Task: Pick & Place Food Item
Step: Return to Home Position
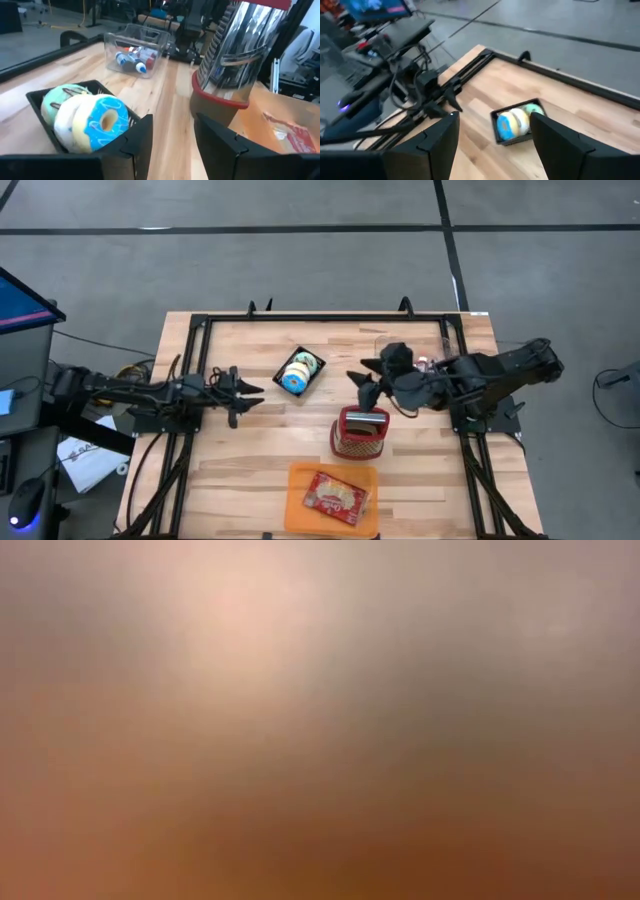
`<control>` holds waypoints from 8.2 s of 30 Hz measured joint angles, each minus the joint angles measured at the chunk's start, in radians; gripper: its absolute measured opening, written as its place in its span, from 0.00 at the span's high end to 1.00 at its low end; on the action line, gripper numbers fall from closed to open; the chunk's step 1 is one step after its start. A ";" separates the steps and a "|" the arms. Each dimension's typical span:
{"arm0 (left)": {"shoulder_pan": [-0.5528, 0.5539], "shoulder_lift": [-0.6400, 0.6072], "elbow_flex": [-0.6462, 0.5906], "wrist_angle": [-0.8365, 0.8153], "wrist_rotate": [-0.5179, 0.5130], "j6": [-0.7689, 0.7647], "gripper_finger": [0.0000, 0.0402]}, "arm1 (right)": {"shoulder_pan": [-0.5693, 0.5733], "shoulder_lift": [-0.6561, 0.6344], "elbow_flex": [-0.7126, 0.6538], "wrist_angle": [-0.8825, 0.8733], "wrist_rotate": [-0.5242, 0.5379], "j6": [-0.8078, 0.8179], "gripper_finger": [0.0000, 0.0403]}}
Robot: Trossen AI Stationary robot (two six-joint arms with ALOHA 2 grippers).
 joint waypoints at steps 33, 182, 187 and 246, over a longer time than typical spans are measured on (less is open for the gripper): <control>0.074 -0.372 0.000 -0.166 0.058 0.057 0.65 | 0.171 -0.172 0.000 -0.152 0.228 0.095 0.42; 0.073 -0.239 -0.001 -0.270 0.015 0.057 0.65 | -0.255 -1.369 -1.651 0.872 -0.633 -0.597 0.42; 0.073 -0.239 0.000 -0.270 0.015 0.057 0.65 | -0.255 -1.369 -1.651 0.872 -0.632 -0.597 0.42; 0.073 -0.239 -0.001 -0.270 0.015 0.057 0.65 | -0.254 -1.369 -1.651 0.872 -0.632 -0.597 0.42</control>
